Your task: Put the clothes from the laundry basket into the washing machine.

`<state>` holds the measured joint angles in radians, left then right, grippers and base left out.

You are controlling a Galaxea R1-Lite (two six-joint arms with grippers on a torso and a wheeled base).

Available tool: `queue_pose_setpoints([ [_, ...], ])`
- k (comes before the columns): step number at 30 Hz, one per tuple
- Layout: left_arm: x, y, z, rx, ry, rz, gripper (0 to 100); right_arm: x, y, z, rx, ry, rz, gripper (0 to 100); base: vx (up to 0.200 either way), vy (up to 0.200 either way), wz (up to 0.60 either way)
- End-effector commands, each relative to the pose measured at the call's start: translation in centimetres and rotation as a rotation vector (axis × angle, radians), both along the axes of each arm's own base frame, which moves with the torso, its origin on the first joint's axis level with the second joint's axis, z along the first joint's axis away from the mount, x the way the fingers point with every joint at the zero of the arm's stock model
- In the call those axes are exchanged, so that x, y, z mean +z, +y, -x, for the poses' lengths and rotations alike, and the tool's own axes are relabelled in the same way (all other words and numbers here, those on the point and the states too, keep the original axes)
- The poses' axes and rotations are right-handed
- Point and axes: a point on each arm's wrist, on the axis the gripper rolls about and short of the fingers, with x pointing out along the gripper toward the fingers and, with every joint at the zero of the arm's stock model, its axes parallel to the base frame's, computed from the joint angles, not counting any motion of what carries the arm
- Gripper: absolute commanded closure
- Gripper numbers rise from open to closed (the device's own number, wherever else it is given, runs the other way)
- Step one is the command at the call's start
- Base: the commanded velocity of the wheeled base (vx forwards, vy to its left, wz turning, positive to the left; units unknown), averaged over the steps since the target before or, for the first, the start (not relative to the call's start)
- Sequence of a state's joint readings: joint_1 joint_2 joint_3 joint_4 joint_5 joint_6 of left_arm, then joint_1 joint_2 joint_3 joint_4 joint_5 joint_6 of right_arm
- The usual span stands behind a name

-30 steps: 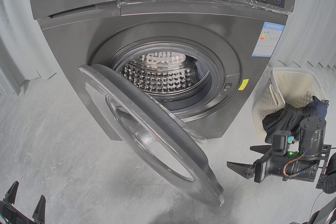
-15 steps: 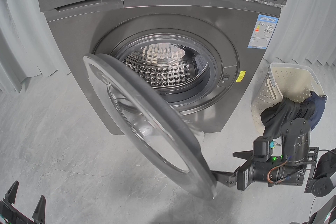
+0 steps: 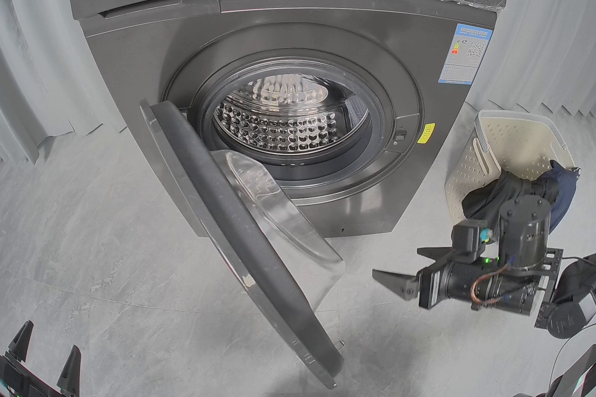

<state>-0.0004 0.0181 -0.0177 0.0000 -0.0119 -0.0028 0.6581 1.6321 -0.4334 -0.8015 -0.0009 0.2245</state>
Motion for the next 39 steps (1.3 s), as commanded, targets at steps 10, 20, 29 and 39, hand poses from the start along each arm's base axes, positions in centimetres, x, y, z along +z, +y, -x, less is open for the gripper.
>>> queue_pose_setpoints([
  [10,-0.5,0.0,0.0,0.000,0.006,0.000,0,-1.7,1.8,-6.5,-0.099,-0.005,0.005,0,0.000,0.000,0.00],
  [20,-0.5,0.0,0.0,-0.001,0.004,0.000,0,-2.0,4.1,-6.1,-0.029,-0.008,0.008,0,0.000,0.000,0.00],
  [29,-0.5,0.0,0.0,-0.001,0.006,0.000,0,-2.0,5.5,-4.4,0.035,-0.001,0.004,0,0.000,0.000,0.00],
  [39,-0.5,0.0,0.0,-0.001,0.004,0.000,0,-1.6,6.3,-5.4,0.035,-0.037,-0.025,0,-0.120,0.000,0.00],
])
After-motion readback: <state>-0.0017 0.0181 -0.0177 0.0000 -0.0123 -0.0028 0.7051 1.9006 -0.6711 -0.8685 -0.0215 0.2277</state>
